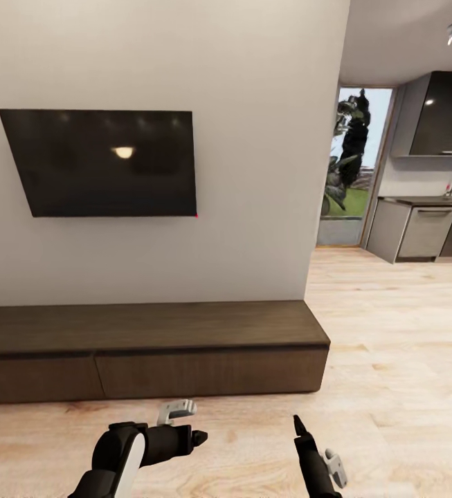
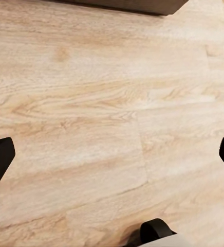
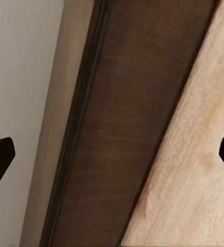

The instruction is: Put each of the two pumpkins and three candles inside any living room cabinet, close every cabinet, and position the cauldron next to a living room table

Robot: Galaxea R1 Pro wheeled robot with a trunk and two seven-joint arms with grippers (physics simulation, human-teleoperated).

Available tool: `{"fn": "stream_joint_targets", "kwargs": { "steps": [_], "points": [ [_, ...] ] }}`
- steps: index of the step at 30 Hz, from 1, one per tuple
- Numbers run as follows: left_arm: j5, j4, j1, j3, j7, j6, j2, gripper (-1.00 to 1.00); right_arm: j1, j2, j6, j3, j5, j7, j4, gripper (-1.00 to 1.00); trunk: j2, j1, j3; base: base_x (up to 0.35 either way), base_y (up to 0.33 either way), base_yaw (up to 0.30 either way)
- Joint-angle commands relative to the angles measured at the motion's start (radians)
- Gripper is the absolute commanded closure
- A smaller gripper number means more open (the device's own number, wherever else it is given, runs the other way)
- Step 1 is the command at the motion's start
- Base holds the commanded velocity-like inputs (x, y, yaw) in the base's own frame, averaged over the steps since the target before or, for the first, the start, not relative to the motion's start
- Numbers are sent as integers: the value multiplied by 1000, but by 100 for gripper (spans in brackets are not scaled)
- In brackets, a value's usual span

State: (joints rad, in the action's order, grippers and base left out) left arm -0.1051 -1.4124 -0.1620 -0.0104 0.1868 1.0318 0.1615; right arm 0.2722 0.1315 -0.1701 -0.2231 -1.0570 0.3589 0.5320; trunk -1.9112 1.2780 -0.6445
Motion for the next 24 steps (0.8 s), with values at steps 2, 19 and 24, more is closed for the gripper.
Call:
{"fn": "stream_joint_targets", "kwargs": {
  "steps": [2,19,24],
  "points": [
    [-8,-3,-1,0,-4,6,0,-100,2,-4,8,-3,-11,0,-3,-100,-15,8,-7,0,0,0],
    [-107,-41,-1,16,-4,15,-4,-100,10,-13,182,-35,-51,-11,2,-100,-134,73,-61,0,0,0],
    [-108,-39,-1,4,-4,15,-2,-100,9,-17,187,-65,-106,-10,2,-100,-155,84,-70,0,0,0]
  ]
}}
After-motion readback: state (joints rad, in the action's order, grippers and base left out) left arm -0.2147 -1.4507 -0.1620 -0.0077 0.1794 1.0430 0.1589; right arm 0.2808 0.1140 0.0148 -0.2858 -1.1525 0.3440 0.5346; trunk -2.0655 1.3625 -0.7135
